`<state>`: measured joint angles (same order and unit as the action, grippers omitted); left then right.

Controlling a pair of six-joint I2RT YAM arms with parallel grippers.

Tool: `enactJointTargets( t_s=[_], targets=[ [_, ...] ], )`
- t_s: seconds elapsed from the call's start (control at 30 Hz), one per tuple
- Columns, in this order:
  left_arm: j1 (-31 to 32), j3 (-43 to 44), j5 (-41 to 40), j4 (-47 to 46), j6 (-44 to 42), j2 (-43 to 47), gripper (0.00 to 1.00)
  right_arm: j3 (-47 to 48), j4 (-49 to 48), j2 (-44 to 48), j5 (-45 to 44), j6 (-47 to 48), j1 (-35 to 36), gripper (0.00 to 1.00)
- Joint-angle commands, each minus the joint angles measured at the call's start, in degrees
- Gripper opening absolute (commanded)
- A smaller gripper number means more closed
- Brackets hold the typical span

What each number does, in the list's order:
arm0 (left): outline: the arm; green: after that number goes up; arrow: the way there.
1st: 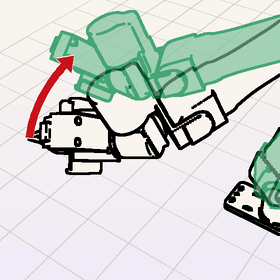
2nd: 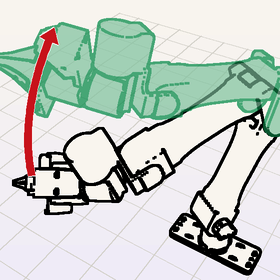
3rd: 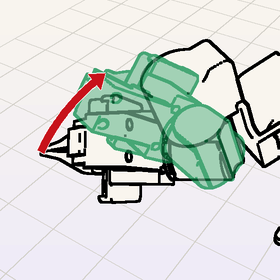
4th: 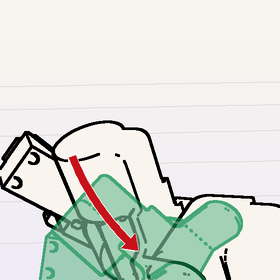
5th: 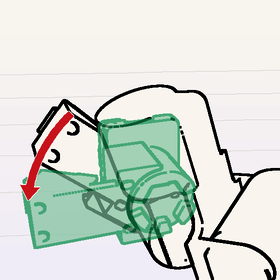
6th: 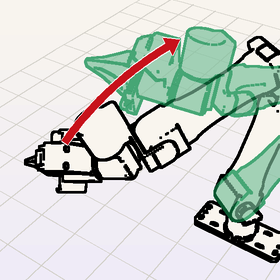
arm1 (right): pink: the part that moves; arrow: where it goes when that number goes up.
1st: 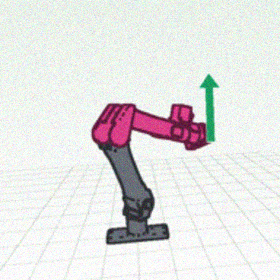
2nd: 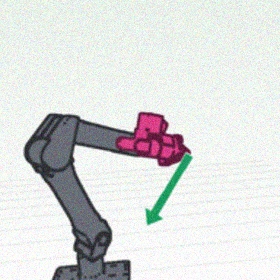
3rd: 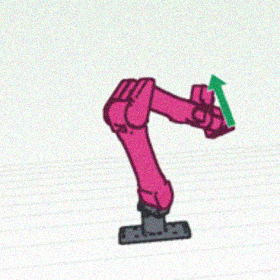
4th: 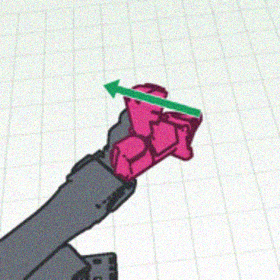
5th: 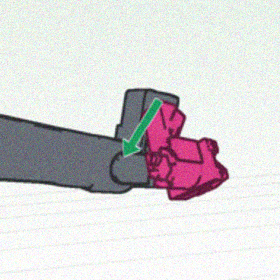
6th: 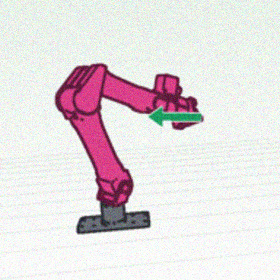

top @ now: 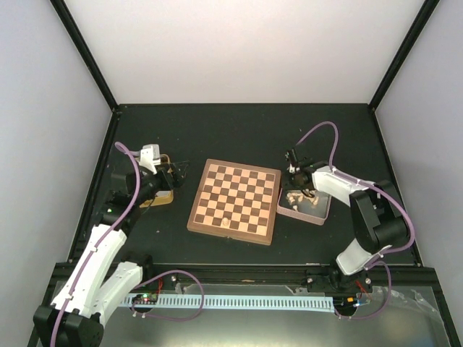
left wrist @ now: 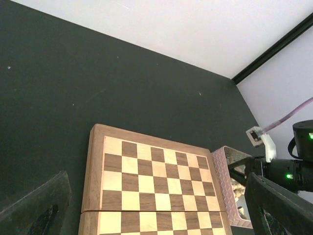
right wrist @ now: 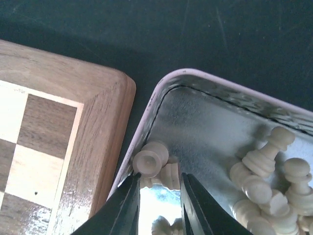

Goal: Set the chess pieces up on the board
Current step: Pick up the chess piece from the storage box.

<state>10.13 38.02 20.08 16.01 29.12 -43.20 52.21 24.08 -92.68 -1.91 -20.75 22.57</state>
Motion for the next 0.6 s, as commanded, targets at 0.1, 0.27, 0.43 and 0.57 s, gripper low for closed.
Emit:
enactJointTargets(
  t_s=[0.1, 0.27, 0.43, 0.57],
  targets=[
    [-0.3, 3.7, 2.1, -1.7, -1.8, -1.3, 0.99, 0.2, -6.6, -1.7, -1.6, 6.3, -0.3, 0.27],
    [-0.3, 4.4, 2.3, -1.6, -2.2, -1.7, 0.99, 1.5, -7.5, -3.2, -3.6, 4.6, -0.3, 0.28],
    [-0.4, 4.2, 1.9, -1.1, -2.4, -1.3, 0.99, 2.0, -4.7, -2.8, -11.7, -3.1, -0.3, 0.23],
    [-0.4, 4.2, 1.6, -1.0, -2.5, -1.1, 0.99, 2.0, -3.2, -2.5, -13.8, -5.9, -0.3, 0.21]
  ],
)
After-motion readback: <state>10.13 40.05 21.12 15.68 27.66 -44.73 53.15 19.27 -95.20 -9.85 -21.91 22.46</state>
